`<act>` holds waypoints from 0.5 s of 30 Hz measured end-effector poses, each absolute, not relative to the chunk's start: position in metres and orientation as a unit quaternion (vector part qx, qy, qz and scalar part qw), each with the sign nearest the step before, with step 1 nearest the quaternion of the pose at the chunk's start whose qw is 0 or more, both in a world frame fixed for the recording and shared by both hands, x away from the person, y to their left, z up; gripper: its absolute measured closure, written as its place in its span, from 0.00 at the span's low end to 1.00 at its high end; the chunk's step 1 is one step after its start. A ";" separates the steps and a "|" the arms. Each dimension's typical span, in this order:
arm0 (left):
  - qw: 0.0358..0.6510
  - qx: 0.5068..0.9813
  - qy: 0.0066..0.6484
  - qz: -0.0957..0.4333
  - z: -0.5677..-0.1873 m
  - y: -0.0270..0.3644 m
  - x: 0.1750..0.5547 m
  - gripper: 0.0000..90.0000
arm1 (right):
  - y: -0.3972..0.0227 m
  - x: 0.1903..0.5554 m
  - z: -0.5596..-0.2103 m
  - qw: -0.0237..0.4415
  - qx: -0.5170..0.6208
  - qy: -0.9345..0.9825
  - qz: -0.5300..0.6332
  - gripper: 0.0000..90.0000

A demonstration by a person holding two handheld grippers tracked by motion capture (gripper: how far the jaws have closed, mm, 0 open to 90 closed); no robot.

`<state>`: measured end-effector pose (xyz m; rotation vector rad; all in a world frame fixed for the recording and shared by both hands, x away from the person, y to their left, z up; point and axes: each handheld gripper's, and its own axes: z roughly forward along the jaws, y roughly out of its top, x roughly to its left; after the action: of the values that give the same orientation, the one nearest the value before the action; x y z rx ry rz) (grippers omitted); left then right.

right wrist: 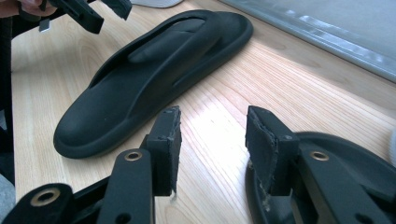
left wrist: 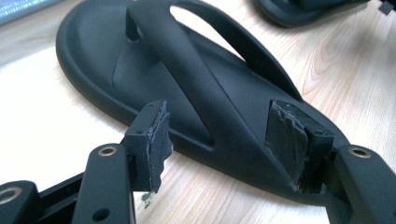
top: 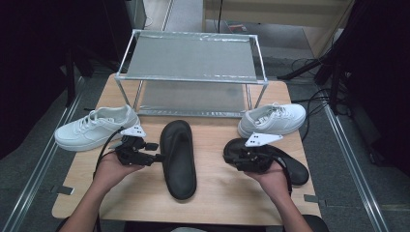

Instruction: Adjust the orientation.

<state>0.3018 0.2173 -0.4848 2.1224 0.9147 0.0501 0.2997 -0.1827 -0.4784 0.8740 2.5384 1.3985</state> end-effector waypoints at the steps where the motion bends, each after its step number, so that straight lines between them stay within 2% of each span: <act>1: 0.401 0.841 0.362 0.022 -0.484 0.217 0.303 0.44 | -0.185 0.299 -0.478 0.059 0.291 0.836 0.461 0.63; 15: 0.400 0.848 0.348 0.018 -0.482 0.207 0.315 0.43 | -0.229 0.289 -0.477 0.082 0.336 0.817 0.461 0.63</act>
<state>0.3151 0.2070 -0.4823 2.1450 0.8813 0.0458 0.2887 -0.2292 -0.4768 1.0041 2.4408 1.3765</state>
